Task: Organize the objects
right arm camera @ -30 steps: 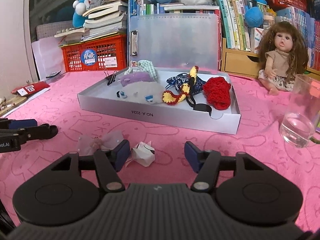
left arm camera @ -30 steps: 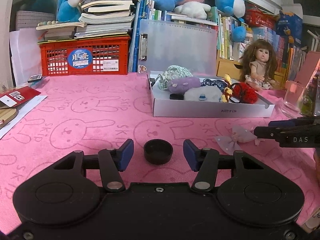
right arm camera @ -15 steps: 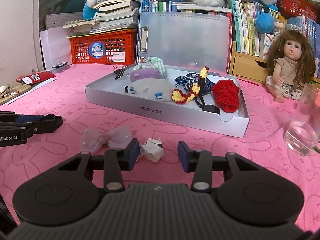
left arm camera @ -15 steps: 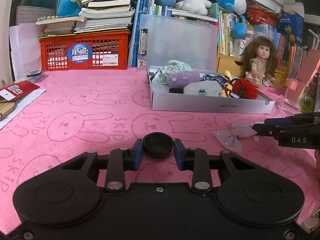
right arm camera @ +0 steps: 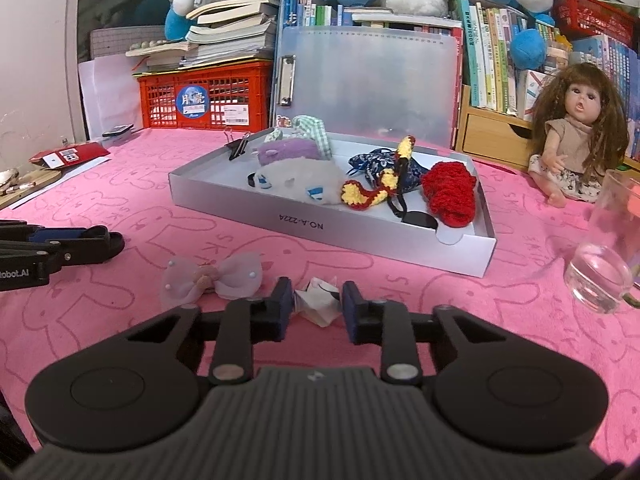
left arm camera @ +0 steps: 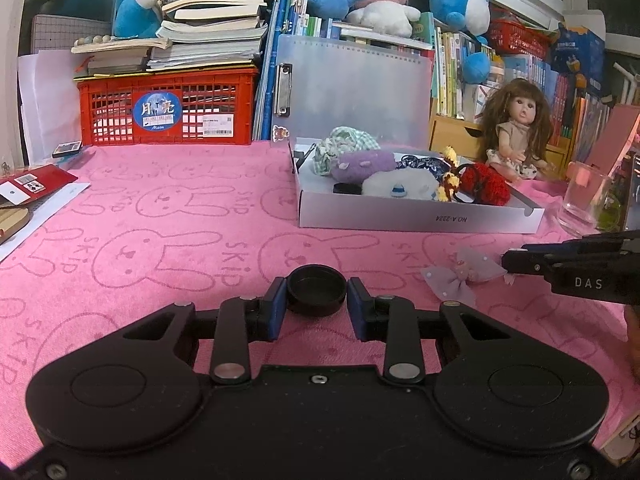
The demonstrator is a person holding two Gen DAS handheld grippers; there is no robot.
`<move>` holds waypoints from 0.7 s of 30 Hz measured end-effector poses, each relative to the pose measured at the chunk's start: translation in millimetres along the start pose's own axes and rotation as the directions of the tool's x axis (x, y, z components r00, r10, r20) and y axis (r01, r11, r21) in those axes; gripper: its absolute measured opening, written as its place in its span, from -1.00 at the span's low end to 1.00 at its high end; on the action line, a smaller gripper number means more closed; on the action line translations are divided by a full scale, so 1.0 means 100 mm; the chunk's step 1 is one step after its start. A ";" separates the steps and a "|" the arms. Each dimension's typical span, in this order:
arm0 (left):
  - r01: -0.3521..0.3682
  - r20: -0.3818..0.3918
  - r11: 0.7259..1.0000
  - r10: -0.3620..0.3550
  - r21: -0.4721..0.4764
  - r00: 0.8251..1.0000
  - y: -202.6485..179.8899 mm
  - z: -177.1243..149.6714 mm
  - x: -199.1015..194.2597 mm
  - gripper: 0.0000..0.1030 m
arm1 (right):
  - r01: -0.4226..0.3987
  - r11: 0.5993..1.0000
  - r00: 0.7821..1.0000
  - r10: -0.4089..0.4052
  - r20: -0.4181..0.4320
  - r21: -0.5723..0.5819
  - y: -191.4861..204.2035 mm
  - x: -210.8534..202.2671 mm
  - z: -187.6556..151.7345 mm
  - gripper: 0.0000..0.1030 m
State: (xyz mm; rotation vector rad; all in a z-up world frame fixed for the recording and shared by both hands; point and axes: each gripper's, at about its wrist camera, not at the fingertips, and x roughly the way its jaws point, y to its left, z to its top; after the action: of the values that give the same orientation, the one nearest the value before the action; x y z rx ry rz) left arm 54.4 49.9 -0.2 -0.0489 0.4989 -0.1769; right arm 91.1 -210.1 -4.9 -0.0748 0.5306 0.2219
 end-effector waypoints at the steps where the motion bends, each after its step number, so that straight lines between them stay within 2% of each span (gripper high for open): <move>1: 0.001 0.003 1.000 -0.001 0.000 1.000 0.00 0.01 0.00 -0.41 | 0.000 1.000 1.000 0.000 0.000 0.003 0.00 0.00 0.00 -0.39; 21: 0.045 0.021 0.999 -0.044 -0.029 0.999 -0.13 0.03 -0.02 -0.41 | 0.010 1.000 1.000 -0.011 0.004 0.018 -0.04 0.00 0.00 -0.40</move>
State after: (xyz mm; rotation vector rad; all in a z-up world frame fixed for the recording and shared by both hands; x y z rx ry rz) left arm 52.5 37.7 4.4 -0.0902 0.4800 -0.2128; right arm 92.1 -213.7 -4.7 -0.0599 0.5283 0.2070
